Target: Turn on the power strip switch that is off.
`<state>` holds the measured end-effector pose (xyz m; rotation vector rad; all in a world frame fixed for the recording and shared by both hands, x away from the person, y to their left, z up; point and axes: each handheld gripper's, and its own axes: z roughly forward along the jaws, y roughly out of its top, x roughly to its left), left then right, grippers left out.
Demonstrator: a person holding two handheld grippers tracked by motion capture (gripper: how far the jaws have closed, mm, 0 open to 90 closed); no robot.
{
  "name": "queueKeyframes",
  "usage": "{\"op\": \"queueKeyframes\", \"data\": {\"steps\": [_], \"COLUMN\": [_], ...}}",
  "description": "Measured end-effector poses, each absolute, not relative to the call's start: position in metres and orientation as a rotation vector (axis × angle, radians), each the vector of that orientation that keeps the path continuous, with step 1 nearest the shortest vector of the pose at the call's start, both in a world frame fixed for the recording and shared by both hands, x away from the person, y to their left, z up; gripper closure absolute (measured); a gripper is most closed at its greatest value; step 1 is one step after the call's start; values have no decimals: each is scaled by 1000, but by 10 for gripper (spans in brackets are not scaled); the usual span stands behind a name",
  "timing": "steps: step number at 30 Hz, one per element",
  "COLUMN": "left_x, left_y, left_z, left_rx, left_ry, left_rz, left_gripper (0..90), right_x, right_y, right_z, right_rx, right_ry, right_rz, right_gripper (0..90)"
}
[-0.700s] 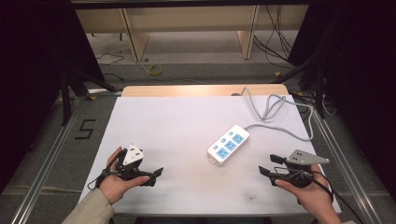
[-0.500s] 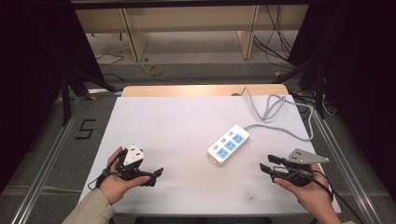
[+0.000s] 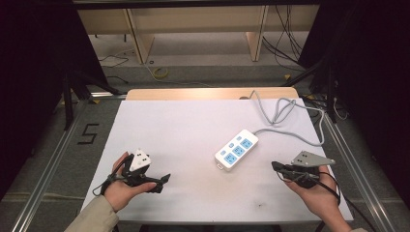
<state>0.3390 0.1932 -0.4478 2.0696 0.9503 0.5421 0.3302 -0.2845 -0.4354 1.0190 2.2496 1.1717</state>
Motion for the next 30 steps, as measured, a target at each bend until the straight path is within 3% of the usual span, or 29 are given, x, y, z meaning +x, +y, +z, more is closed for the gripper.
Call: {"op": "queueKeyframes", "data": {"steps": [30], "left_x": [339], "left_y": [190], "left_z": [-447], "left_rx": [2068], "left_ry": [935], "left_rz": [506], "left_gripper": [13], "right_x": [366], "right_y": [-256], "right_z": [-432], "right_rx": [1023], "right_ry": [2259], "right_rz": [1165], "right_gripper": [900]}}
